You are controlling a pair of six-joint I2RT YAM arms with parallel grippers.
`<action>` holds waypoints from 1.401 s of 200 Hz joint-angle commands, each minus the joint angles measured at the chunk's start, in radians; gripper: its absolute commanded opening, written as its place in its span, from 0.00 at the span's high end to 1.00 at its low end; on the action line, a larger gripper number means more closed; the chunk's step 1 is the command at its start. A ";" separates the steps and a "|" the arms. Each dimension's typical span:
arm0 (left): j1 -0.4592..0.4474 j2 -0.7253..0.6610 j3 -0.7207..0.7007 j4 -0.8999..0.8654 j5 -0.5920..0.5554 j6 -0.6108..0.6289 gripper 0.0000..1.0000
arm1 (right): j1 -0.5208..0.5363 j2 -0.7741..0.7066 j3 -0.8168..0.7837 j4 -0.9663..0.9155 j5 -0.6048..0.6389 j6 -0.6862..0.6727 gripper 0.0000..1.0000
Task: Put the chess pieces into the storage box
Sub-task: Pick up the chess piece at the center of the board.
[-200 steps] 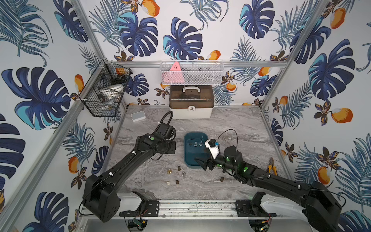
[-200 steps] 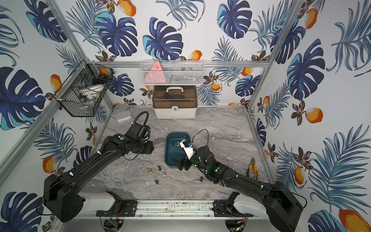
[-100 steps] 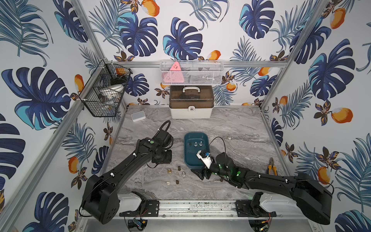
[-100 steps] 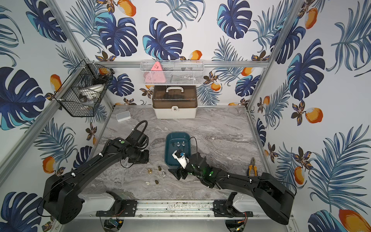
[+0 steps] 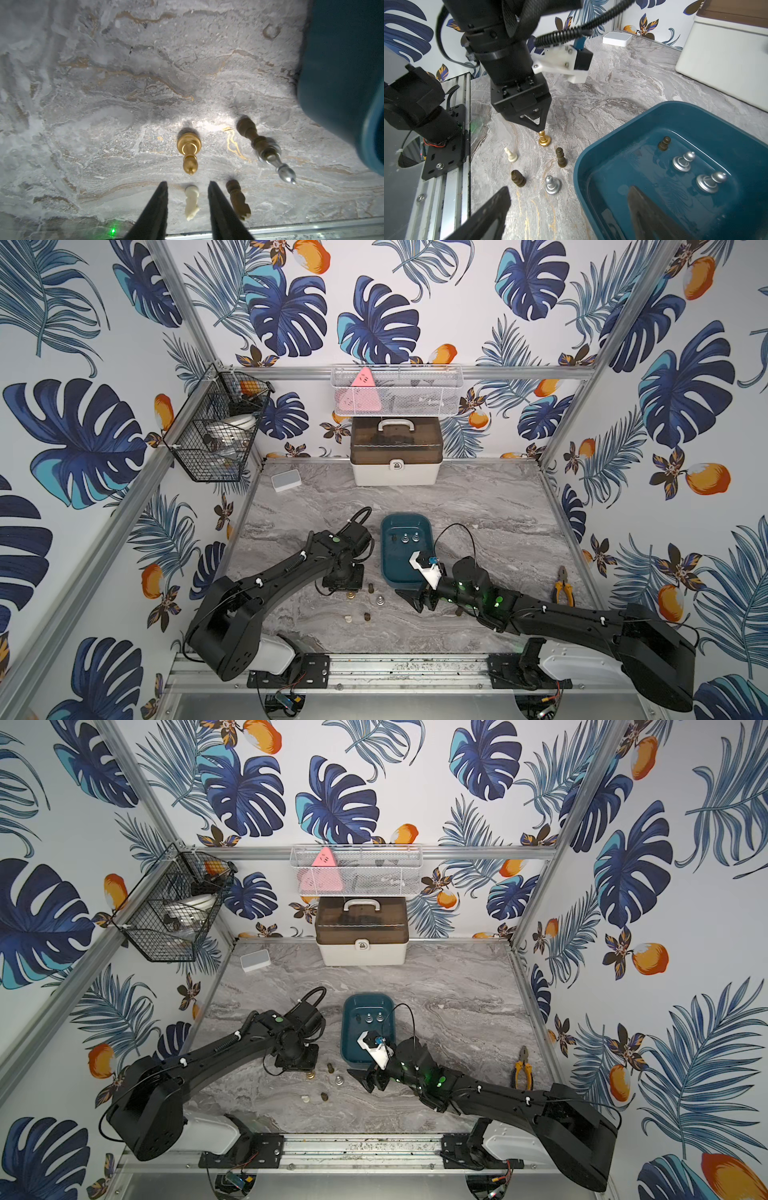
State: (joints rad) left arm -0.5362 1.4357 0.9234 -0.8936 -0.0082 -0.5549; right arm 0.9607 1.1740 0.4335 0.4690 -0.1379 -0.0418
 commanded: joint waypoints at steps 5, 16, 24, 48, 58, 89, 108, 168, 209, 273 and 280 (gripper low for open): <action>-0.003 0.033 -0.011 0.034 -0.033 -0.019 0.63 | 0.002 -0.015 -0.007 0.027 0.012 -0.009 0.10; -0.003 0.041 -0.020 0.052 -0.035 -0.017 0.63 | 0.002 -0.016 -0.007 0.024 0.015 -0.008 0.10; -0.001 0.047 -0.021 0.064 -0.035 -0.015 0.63 | 0.002 -0.017 -0.006 0.018 0.017 -0.008 0.10; -0.002 0.067 -0.024 0.087 -0.031 -0.010 0.65 | 0.002 -0.017 -0.004 0.017 0.015 -0.007 0.10; -0.002 0.076 -0.024 0.094 -0.026 -0.007 0.65 | 0.002 -0.018 -0.003 0.013 0.018 -0.007 0.10; -0.004 0.084 -0.032 0.109 -0.023 -0.009 0.69 | 0.004 -0.022 -0.004 0.012 0.025 -0.007 0.09; -0.013 0.076 -0.037 0.103 -0.029 -0.011 0.70 | 0.004 -0.021 -0.002 0.007 0.035 -0.007 0.09; -0.012 0.070 -0.066 0.115 -0.030 -0.016 0.73 | 0.004 -0.022 -0.002 0.006 0.038 -0.002 0.09; -0.012 0.070 -0.065 0.132 -0.036 -0.010 0.72 | 0.004 -0.021 -0.002 0.007 0.037 -0.003 0.09; -0.014 0.073 -0.062 0.135 -0.044 -0.003 0.76 | 0.006 -0.002 0.007 0.001 0.036 -0.001 0.09; -0.014 0.072 -0.065 0.138 -0.044 -0.004 0.77 | 0.006 -0.003 0.007 0.000 0.037 0.000 0.09</action>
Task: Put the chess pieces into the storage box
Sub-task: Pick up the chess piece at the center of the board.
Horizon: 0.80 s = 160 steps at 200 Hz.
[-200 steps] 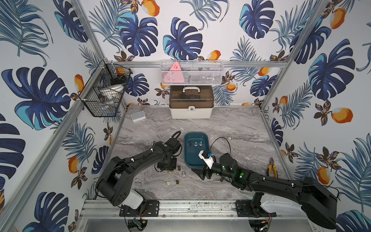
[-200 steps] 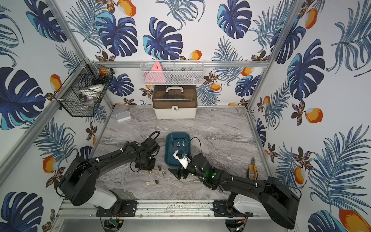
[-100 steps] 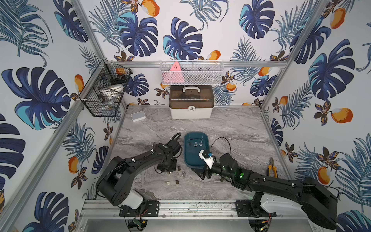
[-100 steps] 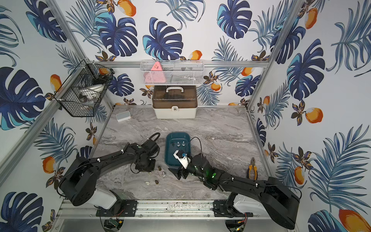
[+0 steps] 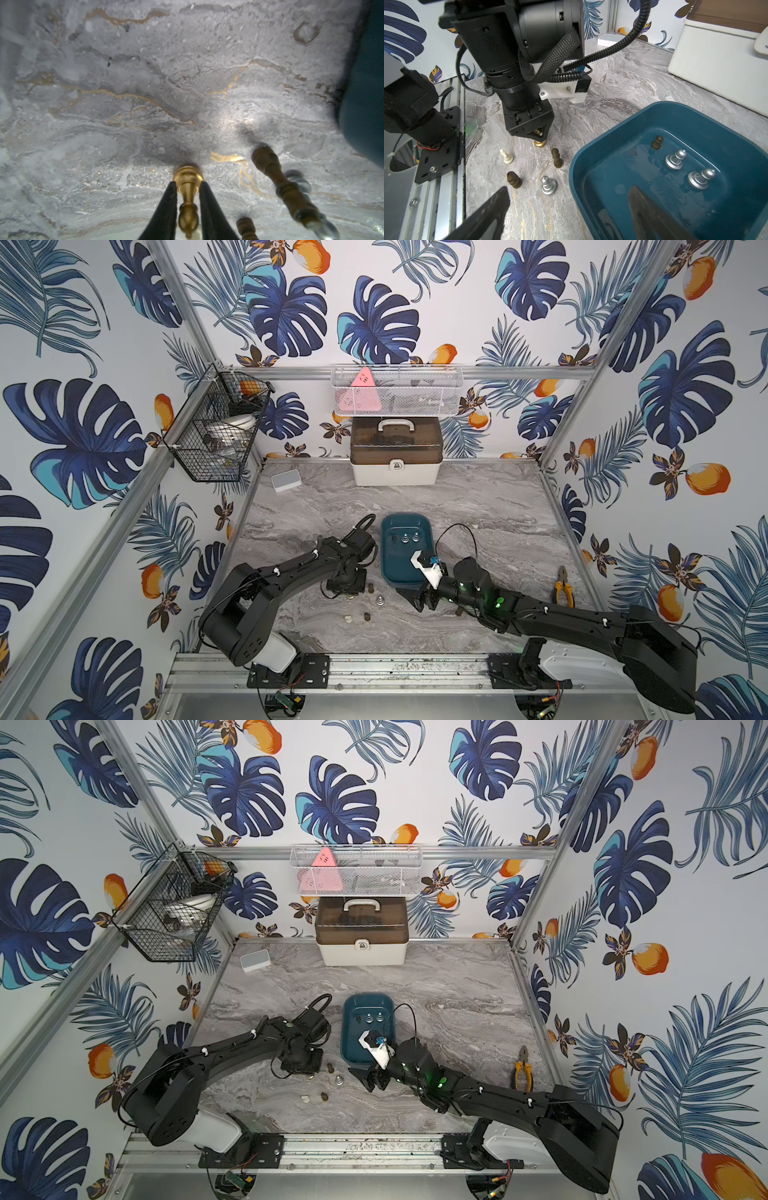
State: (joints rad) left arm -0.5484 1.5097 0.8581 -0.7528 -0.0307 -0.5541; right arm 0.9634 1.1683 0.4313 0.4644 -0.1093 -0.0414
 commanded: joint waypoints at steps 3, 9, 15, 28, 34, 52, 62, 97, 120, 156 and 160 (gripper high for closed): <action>-0.001 -0.003 -0.001 -0.003 -0.021 -0.005 0.78 | 0.003 0.002 0.009 0.005 0.009 -0.001 0.09; -0.001 -0.004 -0.001 -0.005 -0.023 -0.004 0.80 | 0.003 0.002 0.009 0.006 0.009 -0.001 0.09; -0.002 -0.005 -0.001 -0.003 -0.024 -0.004 0.81 | 0.003 0.002 0.008 0.007 0.008 -0.001 0.09; -0.002 -0.008 -0.001 -0.006 -0.027 -0.004 0.82 | 0.003 0.003 0.009 0.010 0.008 0.000 0.09; -0.002 -0.008 -0.001 -0.004 -0.030 -0.003 0.82 | 0.003 0.003 0.008 0.009 0.007 0.000 0.09; -0.002 -0.006 0.007 -0.010 -0.032 0.003 0.83 | 0.004 0.000 0.008 0.006 0.011 0.000 0.09; -0.003 -0.009 0.013 -0.014 -0.032 0.006 0.83 | 0.003 -0.002 0.005 0.009 0.019 0.002 0.09; -0.005 -0.048 0.077 -0.064 -0.082 0.021 0.83 | 0.001 -0.062 -0.032 0.048 0.100 0.039 0.04; -0.013 -0.061 0.161 -0.085 -0.109 0.031 0.84 | -0.022 -0.129 -0.076 0.078 0.183 0.076 0.00; -0.044 0.006 0.338 -0.064 -0.137 0.073 0.84 | -0.193 -0.142 -0.081 0.041 0.119 0.225 0.00; -0.047 0.022 0.361 -0.061 -0.132 0.076 0.84 | -0.210 -0.140 -0.082 0.042 0.111 0.240 0.00</action>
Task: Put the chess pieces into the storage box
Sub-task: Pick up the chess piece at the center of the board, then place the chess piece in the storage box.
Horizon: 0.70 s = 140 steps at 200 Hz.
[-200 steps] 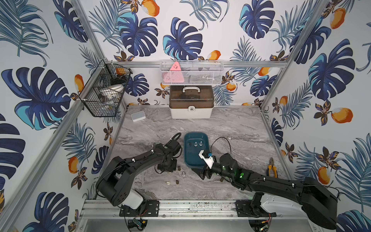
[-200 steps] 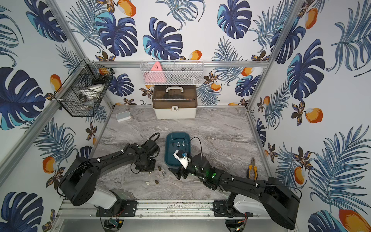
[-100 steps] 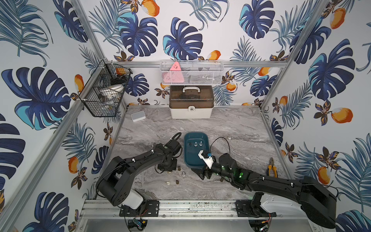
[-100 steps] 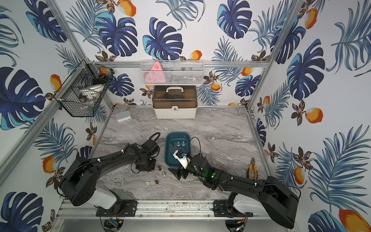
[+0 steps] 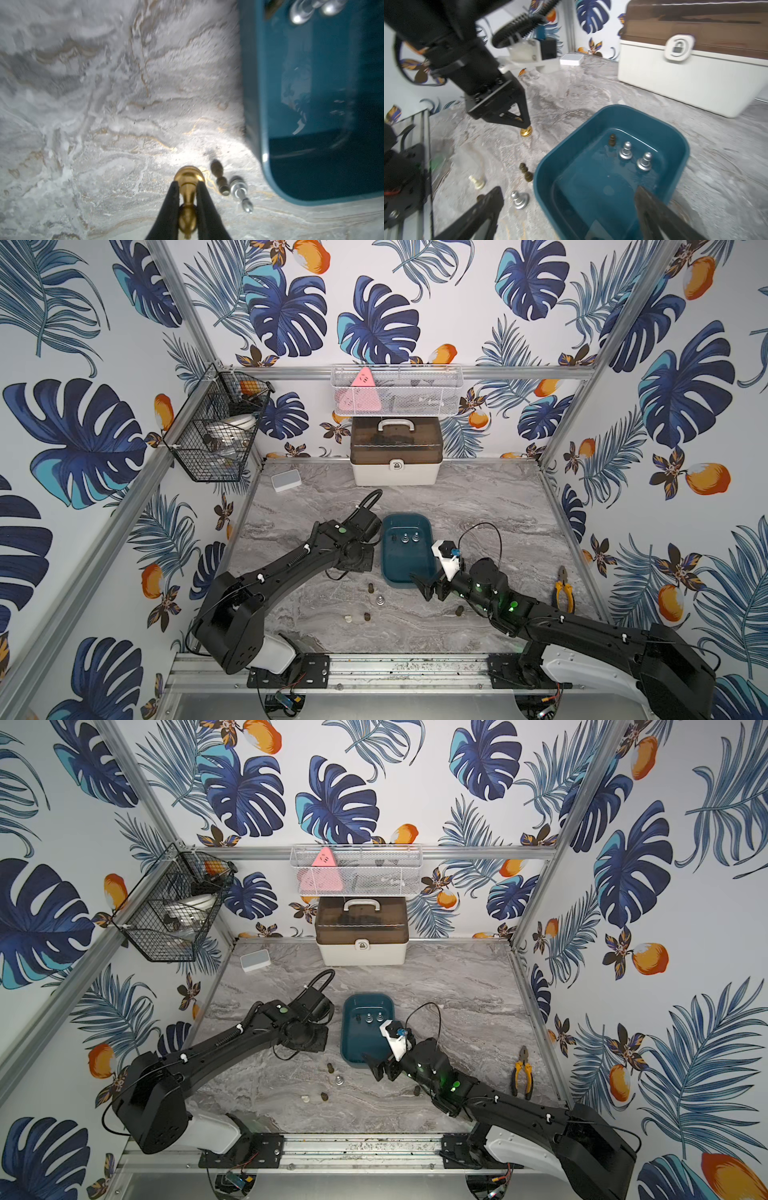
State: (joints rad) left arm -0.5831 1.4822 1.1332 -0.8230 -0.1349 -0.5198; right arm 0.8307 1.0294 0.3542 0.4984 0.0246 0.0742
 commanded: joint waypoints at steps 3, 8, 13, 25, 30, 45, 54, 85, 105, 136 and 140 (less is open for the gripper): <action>-0.015 0.062 0.099 0.011 -0.025 0.044 0.84 | -0.088 -0.001 -0.007 0.008 -0.025 0.132 0.00; -0.024 0.084 0.128 0.014 -0.021 0.051 0.84 | -0.101 -0.002 -0.010 0.009 -0.026 0.142 0.00; -0.032 0.107 0.160 0.010 -0.023 0.055 0.84 | -0.110 -0.001 -0.012 0.008 -0.023 0.147 0.00; -0.052 0.164 0.226 0.005 -0.024 0.064 0.84 | -0.114 -0.009 -0.013 -0.004 -0.008 0.147 0.00; -0.058 0.185 0.246 0.010 -0.020 0.069 0.84 | -0.114 -0.012 -0.014 -0.005 -0.005 0.146 0.00; -0.074 0.251 0.293 0.019 0.005 0.076 0.84 | -0.116 -0.017 -0.018 -0.004 0.004 0.144 0.00; -0.079 0.288 0.320 0.016 0.015 0.082 0.84 | -0.116 -0.022 -0.020 -0.005 0.004 0.144 0.00; -0.086 0.398 0.368 0.042 0.013 0.089 0.84 | -0.116 -0.039 -0.030 0.001 0.013 0.137 0.00; -0.085 0.442 0.376 0.066 0.002 0.092 0.84 | -0.116 -0.054 -0.034 -0.006 0.035 0.139 0.00; -0.086 0.491 0.395 0.081 -0.013 0.095 0.83 | -0.116 -0.071 -0.046 0.002 0.041 0.140 0.00; -0.086 0.500 0.397 0.081 -0.012 0.097 0.83 | -0.116 -0.072 -0.047 0.002 0.042 0.141 0.00</action>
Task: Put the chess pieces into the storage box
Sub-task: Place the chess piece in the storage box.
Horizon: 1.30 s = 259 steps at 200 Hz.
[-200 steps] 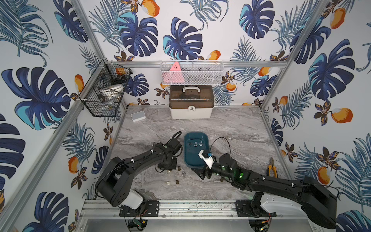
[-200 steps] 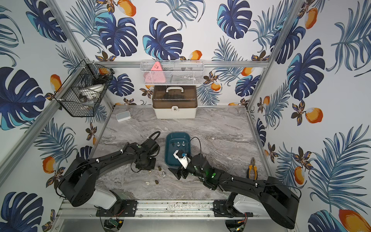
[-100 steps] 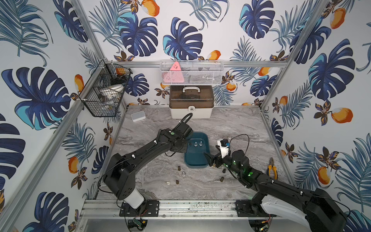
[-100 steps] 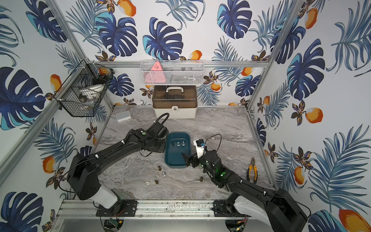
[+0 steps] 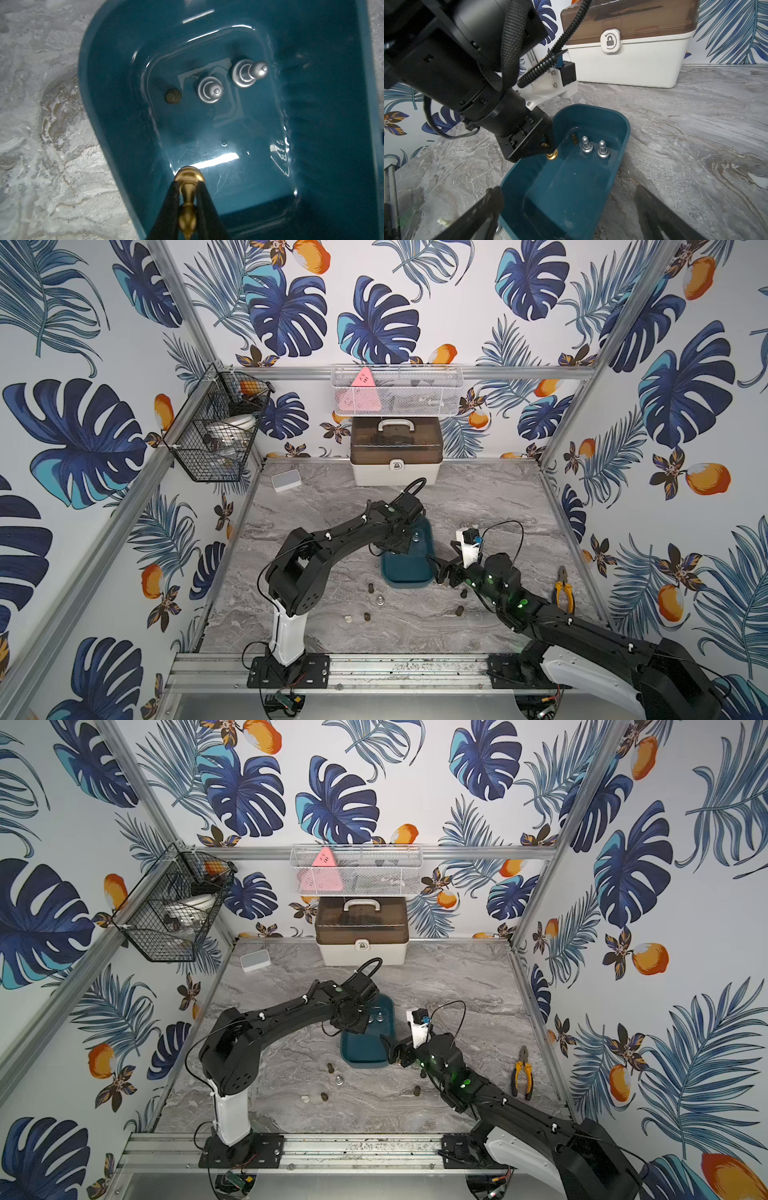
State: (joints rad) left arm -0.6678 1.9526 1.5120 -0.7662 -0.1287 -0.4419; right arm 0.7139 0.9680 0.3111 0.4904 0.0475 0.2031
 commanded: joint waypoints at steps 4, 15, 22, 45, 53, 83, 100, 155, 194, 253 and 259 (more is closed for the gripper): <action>-0.001 0.037 0.020 0.026 -0.017 0.019 0.83 | 0.001 -0.012 -0.003 0.010 0.018 0.012 0.00; -0.001 0.054 0.023 0.032 -0.020 0.019 0.83 | 0.001 -0.012 -0.003 0.012 0.016 0.012 0.00; -0.002 0.062 0.023 0.038 -0.020 0.019 0.83 | 0.001 -0.012 -0.003 0.012 0.014 0.013 0.00; -0.001 0.097 0.048 0.030 -0.026 0.025 0.83 | 0.001 -0.008 -0.003 0.011 0.010 0.011 0.00; 0.000 0.106 0.058 0.021 -0.033 0.026 0.83 | 0.000 -0.006 -0.001 0.013 0.007 0.009 0.00; 0.002 0.121 0.065 0.025 -0.046 0.029 0.83 | 0.001 -0.008 -0.001 0.013 0.000 0.011 0.00; 0.002 0.136 0.080 0.010 -0.057 0.033 0.83 | 0.000 -0.012 -0.004 0.016 -0.001 0.012 0.00; 0.015 0.159 0.077 0.020 -0.053 0.031 0.82 | 0.000 -0.023 -0.010 0.023 -0.008 0.012 0.00; 0.014 0.162 0.079 0.021 -0.055 0.033 0.79 | -0.001 -0.029 -0.012 0.019 -0.005 0.012 0.00; 0.015 0.138 0.071 0.025 -0.057 0.029 0.71 | 0.000 -0.031 -0.010 0.012 -0.001 0.012 0.00; 0.015 0.135 0.069 0.026 -0.056 0.032 0.70 | 0.001 -0.030 -0.008 0.011 -0.001 0.012 0.00</action>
State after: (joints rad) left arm -0.6537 2.1067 1.5837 -0.7300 -0.1715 -0.4179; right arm 0.7132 0.9382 0.2996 0.4911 0.0429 0.2096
